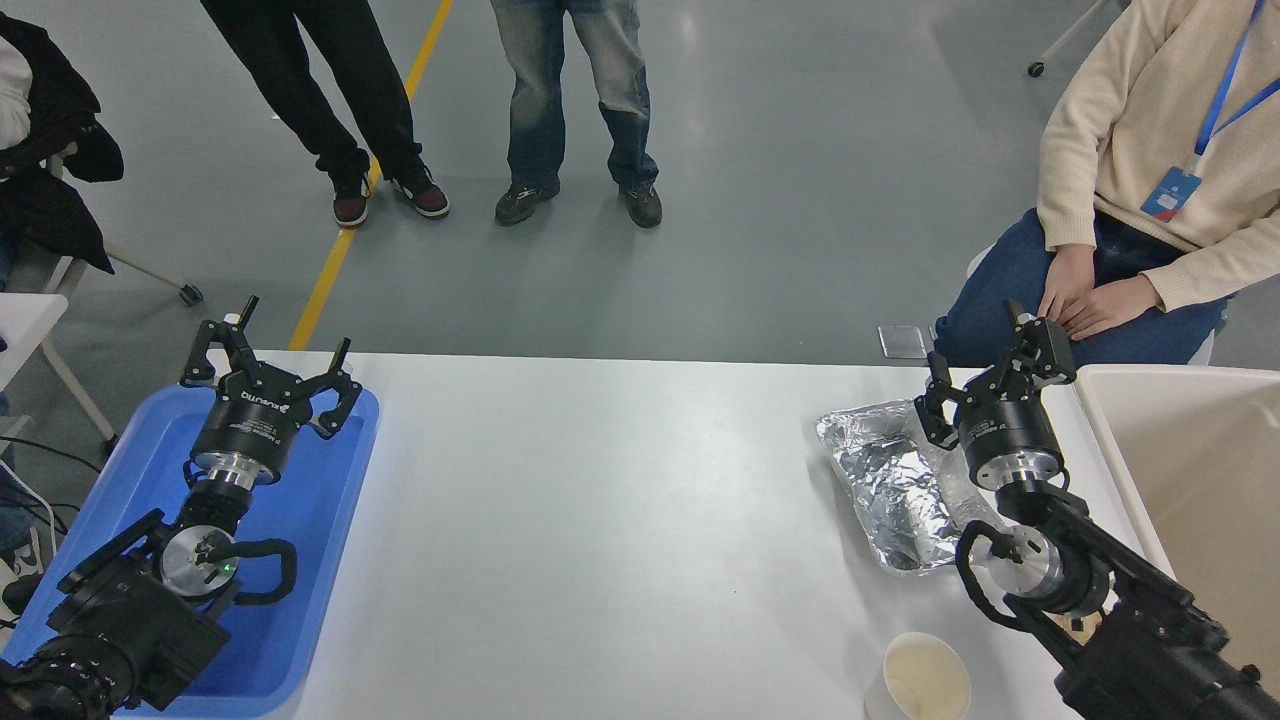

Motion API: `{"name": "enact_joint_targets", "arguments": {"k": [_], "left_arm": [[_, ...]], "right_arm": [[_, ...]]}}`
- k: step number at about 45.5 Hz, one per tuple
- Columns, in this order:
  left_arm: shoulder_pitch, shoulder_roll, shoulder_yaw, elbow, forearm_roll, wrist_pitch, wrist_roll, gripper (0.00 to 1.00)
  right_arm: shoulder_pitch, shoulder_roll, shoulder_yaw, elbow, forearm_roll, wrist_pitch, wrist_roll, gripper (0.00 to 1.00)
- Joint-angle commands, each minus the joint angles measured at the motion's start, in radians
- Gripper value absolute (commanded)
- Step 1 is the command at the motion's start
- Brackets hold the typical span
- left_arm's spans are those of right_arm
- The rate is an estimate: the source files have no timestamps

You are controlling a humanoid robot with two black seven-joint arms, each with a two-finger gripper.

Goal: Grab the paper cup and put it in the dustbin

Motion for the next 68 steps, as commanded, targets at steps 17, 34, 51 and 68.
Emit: {"name": "enact_joint_targets", "arguments": {"k": [17,34,51,68], "left_arm": [[-0.002,-0.002,0.0,0.0,0.002,-0.002,0.001,1.0],[-0.003,-0.004,0.0,0.0,0.002,-0.002,0.004,1.0],[-0.002,-0.004,0.0,0.0,0.002,-0.002,0.004,1.0],[-0.002,-0.002,0.0,0.0,0.002,-0.002,0.003,1.0]], "right_arm": [[0.424,-0.37,-0.946,0.013,0.07,0.019,-0.001,1.0],[0.921,-0.393,-1.733,0.144,0.066,0.093,-0.001,1.0],[1.424,-0.172,-2.342,0.304,-0.093,0.548,-0.004,1.0],[1.717,-0.103,-2.345,0.49,-0.433,0.823,-0.024,1.0]]}}
